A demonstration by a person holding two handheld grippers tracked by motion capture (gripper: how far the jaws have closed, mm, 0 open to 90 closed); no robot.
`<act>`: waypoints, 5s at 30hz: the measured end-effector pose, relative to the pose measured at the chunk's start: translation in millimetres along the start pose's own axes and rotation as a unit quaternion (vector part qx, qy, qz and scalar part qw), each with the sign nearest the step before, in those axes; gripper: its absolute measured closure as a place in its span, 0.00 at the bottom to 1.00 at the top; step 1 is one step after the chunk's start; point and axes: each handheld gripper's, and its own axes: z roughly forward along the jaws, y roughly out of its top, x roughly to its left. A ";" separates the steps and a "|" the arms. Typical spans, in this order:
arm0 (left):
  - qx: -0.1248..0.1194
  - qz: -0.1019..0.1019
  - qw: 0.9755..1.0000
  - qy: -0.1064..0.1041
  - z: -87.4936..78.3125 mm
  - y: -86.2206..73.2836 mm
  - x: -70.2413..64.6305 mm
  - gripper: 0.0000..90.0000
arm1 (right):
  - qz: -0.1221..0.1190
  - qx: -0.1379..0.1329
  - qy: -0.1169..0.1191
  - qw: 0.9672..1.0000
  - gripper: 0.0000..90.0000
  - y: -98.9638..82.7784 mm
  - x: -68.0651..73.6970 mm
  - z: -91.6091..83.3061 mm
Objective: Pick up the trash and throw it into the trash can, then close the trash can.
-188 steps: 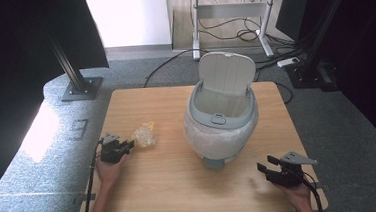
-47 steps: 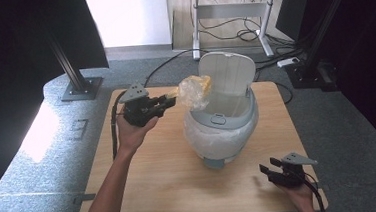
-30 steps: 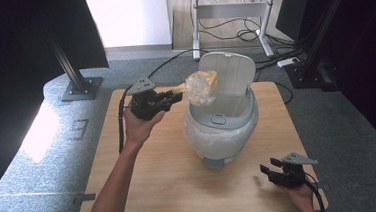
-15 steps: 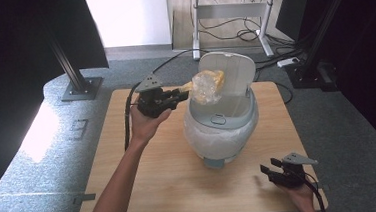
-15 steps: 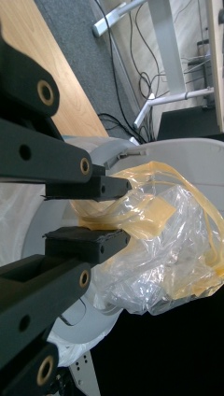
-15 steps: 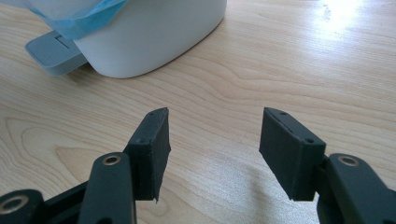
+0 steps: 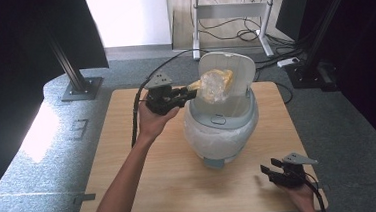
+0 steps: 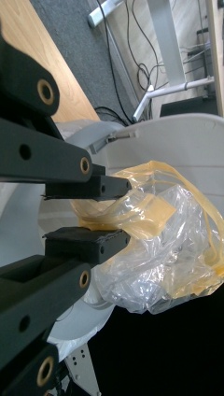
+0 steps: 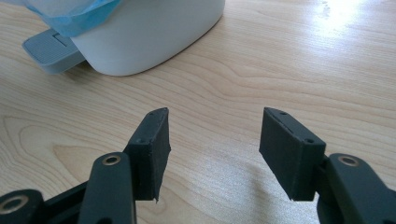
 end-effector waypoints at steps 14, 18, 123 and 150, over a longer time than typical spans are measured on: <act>-0.003 -0.015 1.000 -0.014 17.0 3.0 1.9 0.84 | 0.000 -0.001 0.000 1.000 0.47 -0.3 -1.0 -0.2; -0.001 -0.014 1.000 -0.015 23.0 5.8 0.6 0.84 | 0.000 0.000 0.000 1.000 0.47 -0.4 -1.0 0.6; 0.085 -0.059 0.993 0.057 -59.4 -203.8 1.3 0.35 | 0.016 -0.109 0.026 0.994 0.40 84.5 -6.5 -51.4; 0.107 -0.069 0.991 0.045 -47.6 -215.9 3.0 0.35 | -0.019 -0.117 0.049 0.992 0.39 182.6 5.1 -57.7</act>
